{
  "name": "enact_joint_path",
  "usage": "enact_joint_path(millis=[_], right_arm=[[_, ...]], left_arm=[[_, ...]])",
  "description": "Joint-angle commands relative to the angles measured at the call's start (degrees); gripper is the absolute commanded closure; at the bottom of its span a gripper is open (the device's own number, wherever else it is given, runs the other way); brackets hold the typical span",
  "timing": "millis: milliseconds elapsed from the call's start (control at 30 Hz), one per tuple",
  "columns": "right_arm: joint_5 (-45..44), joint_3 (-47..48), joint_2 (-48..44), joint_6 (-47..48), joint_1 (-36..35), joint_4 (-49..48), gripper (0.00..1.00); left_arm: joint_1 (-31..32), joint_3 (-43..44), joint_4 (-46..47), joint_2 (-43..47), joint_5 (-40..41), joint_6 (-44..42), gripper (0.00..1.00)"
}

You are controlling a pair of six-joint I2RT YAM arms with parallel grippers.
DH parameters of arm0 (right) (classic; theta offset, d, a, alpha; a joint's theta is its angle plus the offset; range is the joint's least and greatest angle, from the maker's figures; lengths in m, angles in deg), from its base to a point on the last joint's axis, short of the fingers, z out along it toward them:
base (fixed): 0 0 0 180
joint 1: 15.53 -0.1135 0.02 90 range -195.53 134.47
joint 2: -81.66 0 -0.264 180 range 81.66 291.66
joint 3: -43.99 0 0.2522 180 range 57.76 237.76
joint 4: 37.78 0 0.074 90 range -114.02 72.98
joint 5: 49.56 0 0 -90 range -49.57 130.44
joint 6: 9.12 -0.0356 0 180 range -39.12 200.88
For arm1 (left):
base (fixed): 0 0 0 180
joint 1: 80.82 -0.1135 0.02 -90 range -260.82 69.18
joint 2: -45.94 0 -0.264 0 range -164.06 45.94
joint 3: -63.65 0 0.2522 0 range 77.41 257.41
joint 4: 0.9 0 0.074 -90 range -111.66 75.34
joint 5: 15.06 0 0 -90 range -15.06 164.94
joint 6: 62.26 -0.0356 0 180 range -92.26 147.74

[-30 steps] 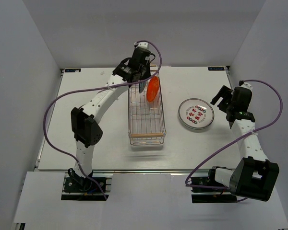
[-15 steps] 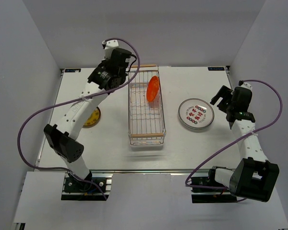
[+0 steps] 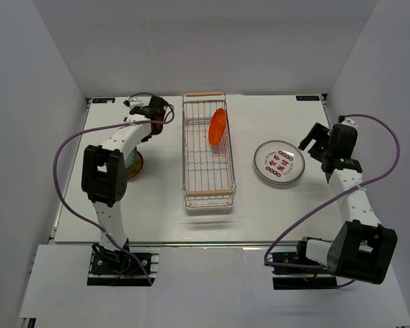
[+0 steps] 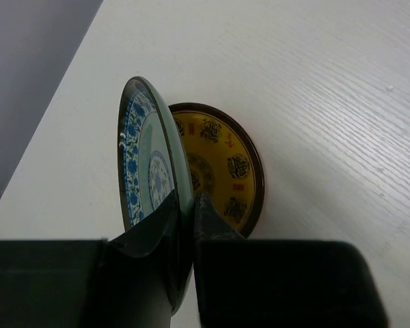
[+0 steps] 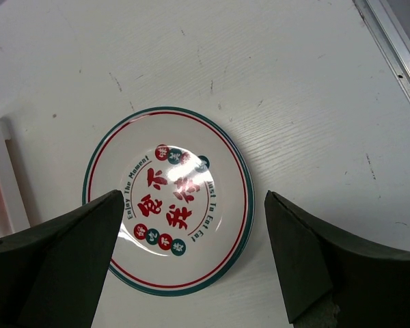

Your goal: Unload the plates from the dish rack

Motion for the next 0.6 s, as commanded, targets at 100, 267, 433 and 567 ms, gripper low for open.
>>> enact_joint_path(millis=[100,267,433,567], right_arm=[[0.1,0.3,0.9,0.2,0.1,-0.8,0.11],[-0.2,0.6,1.4,0.3,0.1,-0.7,0.11],[-0.4,0.8,1.8,0.4,0.1,-0.3,0.11],[-0.5,0.8,2.2,0.4,0.2,-0.3,0.11]], left_arm=[[-1.8,4.7,2.4,-4.6,1.4,-1.3,0.91],[-2.4,6.8,-0.2,-7.6,-0.8,-0.2,0.78],[-2.4,5.8,-2.3,-8.0,-1.1,2.3,0.71],[-2.4,5.5,-3.9,-8.1,-1.5,2.9,0.60]])
